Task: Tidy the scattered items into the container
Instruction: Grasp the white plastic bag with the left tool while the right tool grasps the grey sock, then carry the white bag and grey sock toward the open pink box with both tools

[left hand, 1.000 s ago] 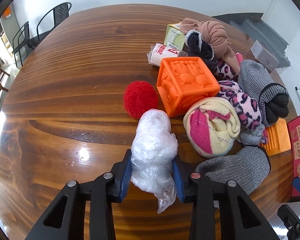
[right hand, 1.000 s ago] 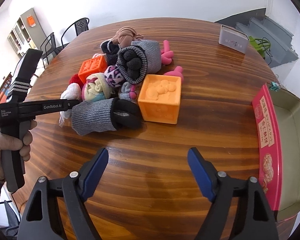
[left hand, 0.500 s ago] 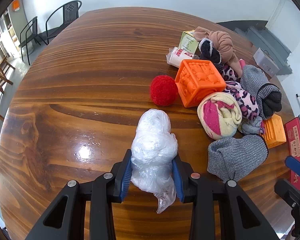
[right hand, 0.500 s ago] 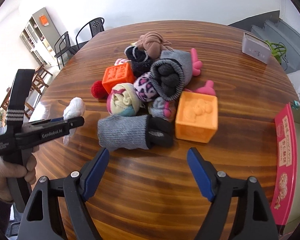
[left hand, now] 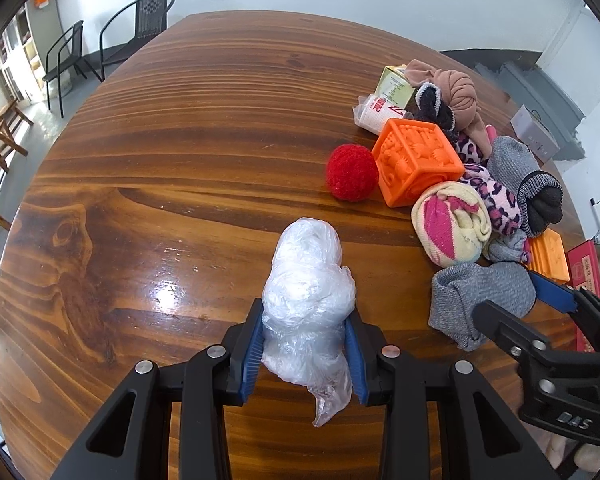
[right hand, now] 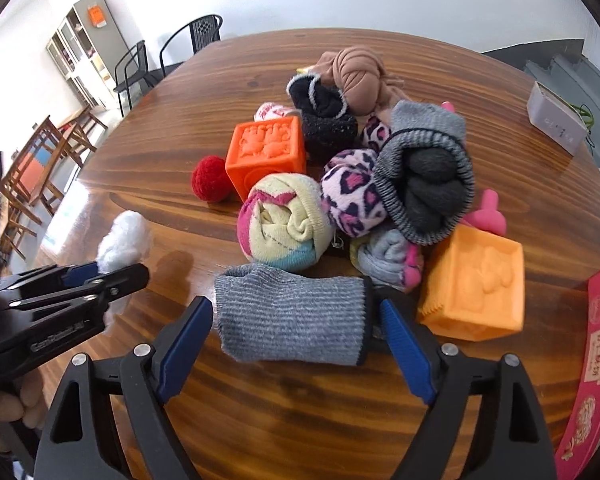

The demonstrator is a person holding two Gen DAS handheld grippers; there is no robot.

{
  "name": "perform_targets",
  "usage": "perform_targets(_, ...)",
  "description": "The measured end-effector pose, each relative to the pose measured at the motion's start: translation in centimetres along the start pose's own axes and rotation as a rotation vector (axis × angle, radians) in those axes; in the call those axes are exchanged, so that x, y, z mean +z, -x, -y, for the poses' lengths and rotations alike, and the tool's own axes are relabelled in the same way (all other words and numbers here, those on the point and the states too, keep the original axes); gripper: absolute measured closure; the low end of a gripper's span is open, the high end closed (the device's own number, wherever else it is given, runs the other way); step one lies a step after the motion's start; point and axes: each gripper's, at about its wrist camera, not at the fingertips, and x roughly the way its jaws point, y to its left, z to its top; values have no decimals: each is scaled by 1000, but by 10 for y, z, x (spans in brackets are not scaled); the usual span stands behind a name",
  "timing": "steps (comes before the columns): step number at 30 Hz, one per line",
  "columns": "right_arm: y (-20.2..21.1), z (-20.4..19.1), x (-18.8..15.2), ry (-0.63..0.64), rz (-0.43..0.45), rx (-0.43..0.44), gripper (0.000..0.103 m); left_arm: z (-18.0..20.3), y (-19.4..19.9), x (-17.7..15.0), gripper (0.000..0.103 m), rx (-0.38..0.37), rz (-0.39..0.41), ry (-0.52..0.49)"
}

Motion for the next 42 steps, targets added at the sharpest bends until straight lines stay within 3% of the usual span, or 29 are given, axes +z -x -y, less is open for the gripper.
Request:
perform_targets(6, -18, -12, -2, 61, -5, -33, 2, -4, 0, -5, 65, -2, -4, 15)
perform_targets(10, -30, -20, -8, 106, -23, -69, 2, -5, 3, -8, 65, -6, -3, 24)
perform_targets(14, -34, -23, -12, 117, -25, -122, 17, -3, 6, -12, 65, -5, -1, 28)
perform_targets(18, -26, -19, -18, 109, -11, -114, 31, 1, 10, -17, 65, -3, -2, 43)
perform_targets(21, -17, -14, -23, 87, -4, -93, 35, 6, 14, -21, 65, -5, 3, 48)
perform_targets(33, 48, 11, -47, -28, 46, 34, 36, 32, 38, -38, 65, -2, 26, 37)
perform_targets(42, 97, 47, -66, -116, 120, 38, 36, 88, 56, -46, 65, -41, 49, -41)
